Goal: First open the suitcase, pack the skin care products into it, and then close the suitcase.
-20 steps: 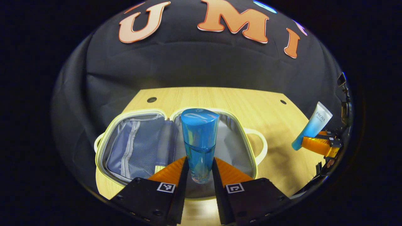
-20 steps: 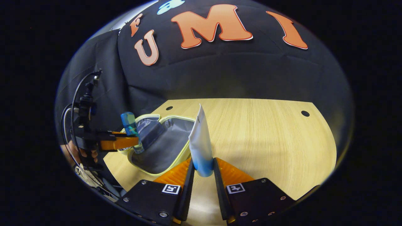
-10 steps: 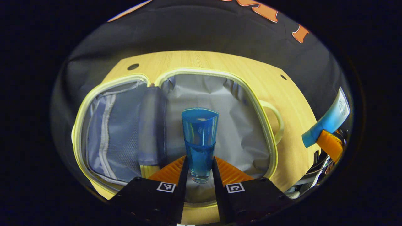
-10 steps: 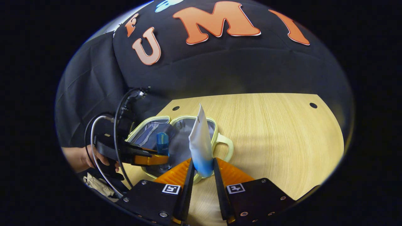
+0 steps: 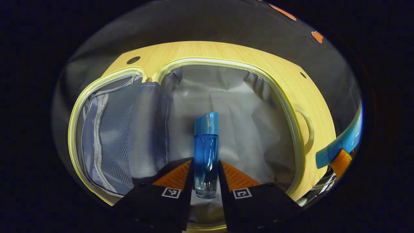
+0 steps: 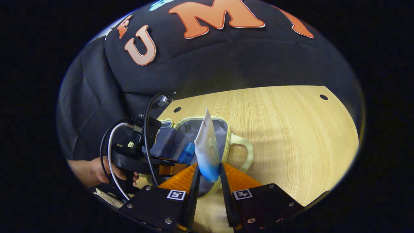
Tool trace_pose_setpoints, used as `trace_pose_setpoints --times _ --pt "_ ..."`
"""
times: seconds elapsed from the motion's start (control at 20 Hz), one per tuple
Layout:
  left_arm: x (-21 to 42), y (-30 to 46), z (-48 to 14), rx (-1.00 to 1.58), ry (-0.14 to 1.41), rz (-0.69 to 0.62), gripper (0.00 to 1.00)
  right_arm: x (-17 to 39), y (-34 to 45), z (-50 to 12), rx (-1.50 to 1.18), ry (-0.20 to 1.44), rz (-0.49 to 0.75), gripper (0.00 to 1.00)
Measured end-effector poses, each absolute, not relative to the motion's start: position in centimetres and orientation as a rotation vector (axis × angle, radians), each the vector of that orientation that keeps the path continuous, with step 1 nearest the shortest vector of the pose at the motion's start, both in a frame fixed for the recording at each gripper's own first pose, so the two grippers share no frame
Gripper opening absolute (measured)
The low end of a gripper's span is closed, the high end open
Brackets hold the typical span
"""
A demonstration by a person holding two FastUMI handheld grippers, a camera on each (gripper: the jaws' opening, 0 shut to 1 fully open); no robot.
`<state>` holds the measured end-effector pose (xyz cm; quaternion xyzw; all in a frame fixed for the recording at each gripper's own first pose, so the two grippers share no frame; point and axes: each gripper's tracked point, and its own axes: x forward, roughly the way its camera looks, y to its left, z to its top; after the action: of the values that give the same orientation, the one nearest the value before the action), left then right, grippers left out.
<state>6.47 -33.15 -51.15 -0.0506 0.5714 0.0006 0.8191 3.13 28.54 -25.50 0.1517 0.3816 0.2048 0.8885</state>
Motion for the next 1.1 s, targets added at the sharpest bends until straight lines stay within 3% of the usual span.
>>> trace_pose_setpoints --times 0.15,0.45,0.55,0.6,0.7,1.1 --pt "6.5 -33.6 -49.9 -0.138 1.169 -0.028 0.45 3.3 29.5 -26.7 0.322 0.846 0.431 0.40" --pt "5.3 -31.4 -44.1 -0.143 1.001 -0.028 0.65 3.0 30.3 -27.8 0.289 0.933 0.464 0.39" --pt "4.9 -29.5 -41.9 -0.130 0.945 -0.003 0.66 2.6 30.1 -27.7 0.267 0.976 0.474 0.39" --pt "4.4 -28.1 -40.6 -0.127 0.918 0.020 0.75 2.4 30.1 -27.7 0.257 0.998 0.481 0.40" --pt "4.0 -25.0 -38.9 -0.126 0.868 0.073 0.79 2.1 30.0 -27.8 0.250 1.028 0.487 0.39" --pt "-1.6 -11.5 -32.7 -0.219 0.795 0.335 0.86 0.9 29.3 -28.9 0.223 1.185 0.434 0.39"
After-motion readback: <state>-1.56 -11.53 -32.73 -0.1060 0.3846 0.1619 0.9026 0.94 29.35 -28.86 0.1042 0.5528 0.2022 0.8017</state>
